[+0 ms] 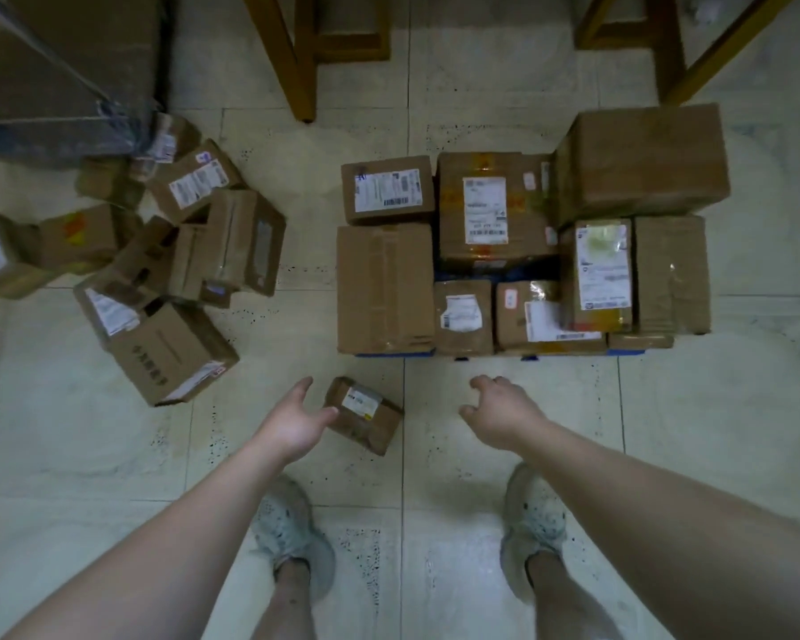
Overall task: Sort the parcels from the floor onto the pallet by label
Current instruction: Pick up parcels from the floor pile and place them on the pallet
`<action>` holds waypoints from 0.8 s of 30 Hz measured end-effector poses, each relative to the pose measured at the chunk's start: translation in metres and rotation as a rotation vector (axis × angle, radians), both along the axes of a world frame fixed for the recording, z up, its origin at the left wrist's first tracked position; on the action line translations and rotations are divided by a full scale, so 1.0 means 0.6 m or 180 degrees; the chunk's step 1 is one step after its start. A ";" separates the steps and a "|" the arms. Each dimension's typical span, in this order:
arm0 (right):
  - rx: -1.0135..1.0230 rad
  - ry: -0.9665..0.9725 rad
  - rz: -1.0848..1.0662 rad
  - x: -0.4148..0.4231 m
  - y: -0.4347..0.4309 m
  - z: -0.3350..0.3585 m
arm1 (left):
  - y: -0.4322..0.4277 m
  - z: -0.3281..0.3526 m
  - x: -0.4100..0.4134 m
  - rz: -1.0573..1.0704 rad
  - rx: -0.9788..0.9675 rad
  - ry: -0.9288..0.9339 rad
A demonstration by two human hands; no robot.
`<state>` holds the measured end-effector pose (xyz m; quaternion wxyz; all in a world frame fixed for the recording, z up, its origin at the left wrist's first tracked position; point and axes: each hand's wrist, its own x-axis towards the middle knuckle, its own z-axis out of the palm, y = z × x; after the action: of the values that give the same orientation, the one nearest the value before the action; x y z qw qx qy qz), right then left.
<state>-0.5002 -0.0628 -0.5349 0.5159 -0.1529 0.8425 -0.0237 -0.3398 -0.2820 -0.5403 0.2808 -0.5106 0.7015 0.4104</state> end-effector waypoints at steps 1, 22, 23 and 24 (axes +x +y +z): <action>0.0042 -0.0028 -0.0140 0.016 -0.012 -0.009 | -0.017 -0.011 0.010 -0.0099 0.0089 -0.0025; -0.0193 -0.0785 -0.2558 0.229 -0.117 -0.472 | -0.080 -0.477 0.056 -0.0335 0.0586 -0.0099; -0.0253 -0.0885 -0.2714 0.233 -0.121 -0.482 | -0.074 -0.490 0.056 -0.0230 0.0675 -0.0104; -0.0316 -0.0980 -0.2889 0.235 -0.126 -0.487 | -0.069 -0.498 0.057 -0.0160 0.0755 -0.0088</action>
<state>-0.3595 -0.1382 -0.8271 0.5643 0.2110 0.7359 -0.3090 -0.3056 -0.3231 -0.8388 0.3591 -0.4616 0.6566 0.4763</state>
